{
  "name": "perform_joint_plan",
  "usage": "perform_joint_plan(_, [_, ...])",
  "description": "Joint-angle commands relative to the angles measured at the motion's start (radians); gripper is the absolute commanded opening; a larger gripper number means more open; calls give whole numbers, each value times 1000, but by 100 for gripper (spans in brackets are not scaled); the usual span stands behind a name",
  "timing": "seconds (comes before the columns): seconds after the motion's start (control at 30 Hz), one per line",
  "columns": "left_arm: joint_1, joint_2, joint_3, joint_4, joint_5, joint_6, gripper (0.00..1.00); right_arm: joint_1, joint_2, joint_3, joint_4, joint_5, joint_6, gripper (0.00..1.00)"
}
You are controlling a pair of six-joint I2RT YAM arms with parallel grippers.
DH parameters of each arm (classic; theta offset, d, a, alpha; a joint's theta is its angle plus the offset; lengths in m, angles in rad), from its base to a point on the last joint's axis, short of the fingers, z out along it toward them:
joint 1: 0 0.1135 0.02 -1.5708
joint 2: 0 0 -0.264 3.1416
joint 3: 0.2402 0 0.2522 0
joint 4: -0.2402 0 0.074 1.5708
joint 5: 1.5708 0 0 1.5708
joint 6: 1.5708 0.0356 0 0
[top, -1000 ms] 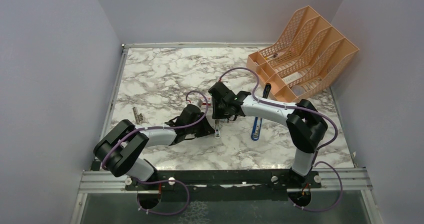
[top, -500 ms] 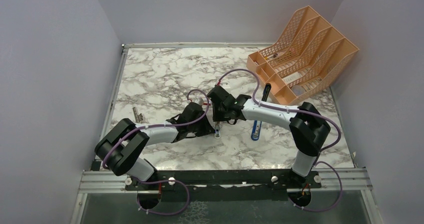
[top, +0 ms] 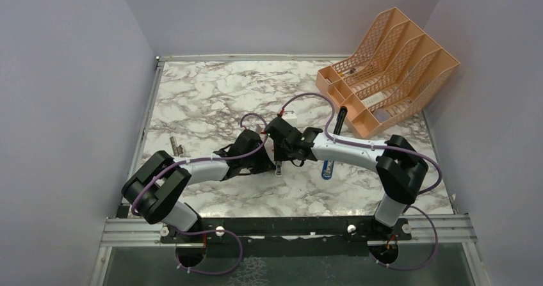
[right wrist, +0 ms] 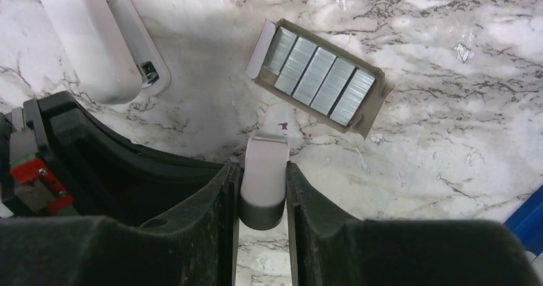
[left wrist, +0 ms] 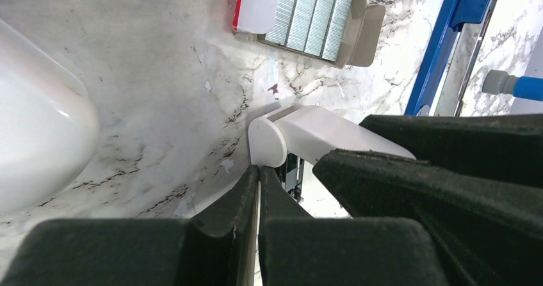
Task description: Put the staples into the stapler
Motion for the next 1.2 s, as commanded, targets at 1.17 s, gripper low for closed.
perform_joint_plan(1.17, [2, -9, -12, -24, -39, -11, 3, 127, 49, -143, 81, 21, 149, 24])
